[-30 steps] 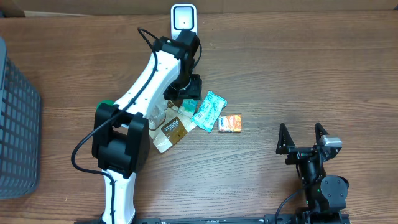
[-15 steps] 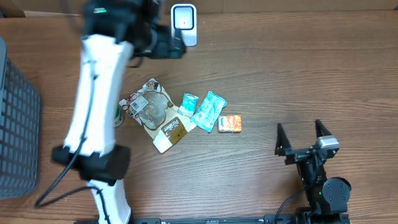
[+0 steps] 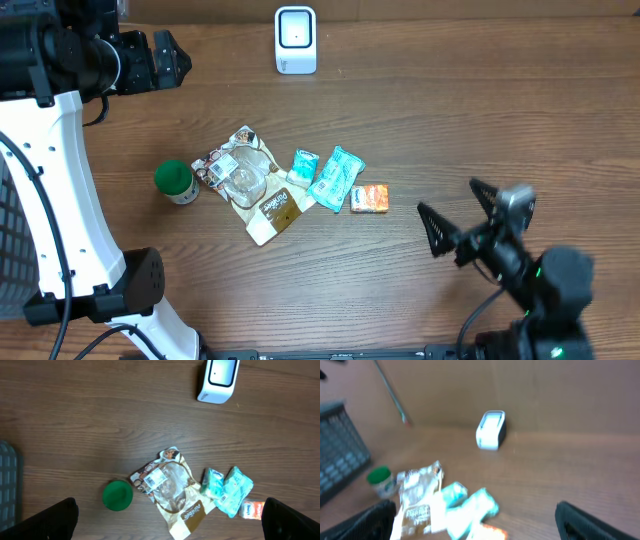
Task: Scan the item barcode
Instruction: 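Raise the left arm aside and swing the right gripper over the items, then lower the right gripper onto the orange Kleenex pack and grasp it, then lift the orange pack and hold it over the white scanner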
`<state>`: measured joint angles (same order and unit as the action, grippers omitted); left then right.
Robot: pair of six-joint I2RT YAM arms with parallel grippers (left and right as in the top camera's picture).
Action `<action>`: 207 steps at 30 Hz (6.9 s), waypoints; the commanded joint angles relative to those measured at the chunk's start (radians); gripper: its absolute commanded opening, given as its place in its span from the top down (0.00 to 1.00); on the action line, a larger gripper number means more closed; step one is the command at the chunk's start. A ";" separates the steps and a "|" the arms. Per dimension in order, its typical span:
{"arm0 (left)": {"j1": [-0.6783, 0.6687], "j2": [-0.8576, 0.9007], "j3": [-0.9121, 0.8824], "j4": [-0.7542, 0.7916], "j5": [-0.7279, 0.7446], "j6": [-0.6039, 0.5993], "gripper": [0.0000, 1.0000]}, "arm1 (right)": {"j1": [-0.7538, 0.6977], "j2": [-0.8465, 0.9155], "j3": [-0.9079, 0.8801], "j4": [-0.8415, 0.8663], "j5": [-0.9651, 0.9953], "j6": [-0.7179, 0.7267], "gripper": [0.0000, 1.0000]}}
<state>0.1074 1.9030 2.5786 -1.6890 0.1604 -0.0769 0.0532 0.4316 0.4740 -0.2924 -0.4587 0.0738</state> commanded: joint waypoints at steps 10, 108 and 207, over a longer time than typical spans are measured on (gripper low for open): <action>0.003 0.003 0.009 0.000 -0.018 0.029 0.00 | 0.003 0.814 0.896 -0.699 -0.055 -0.243 0.00; 0.004 0.003 0.009 0.000 -0.018 0.029 0.00 | 0.076 1.624 0.931 -0.683 0.151 -0.367 0.61; 0.003 0.004 0.009 0.000 -0.018 0.029 0.00 | 0.510 2.185 1.803 0.298 1.015 -0.916 0.96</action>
<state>0.1074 1.9041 2.5786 -1.6905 0.1448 -0.0669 0.5644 2.6328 2.2681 0.0032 0.5579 -0.8398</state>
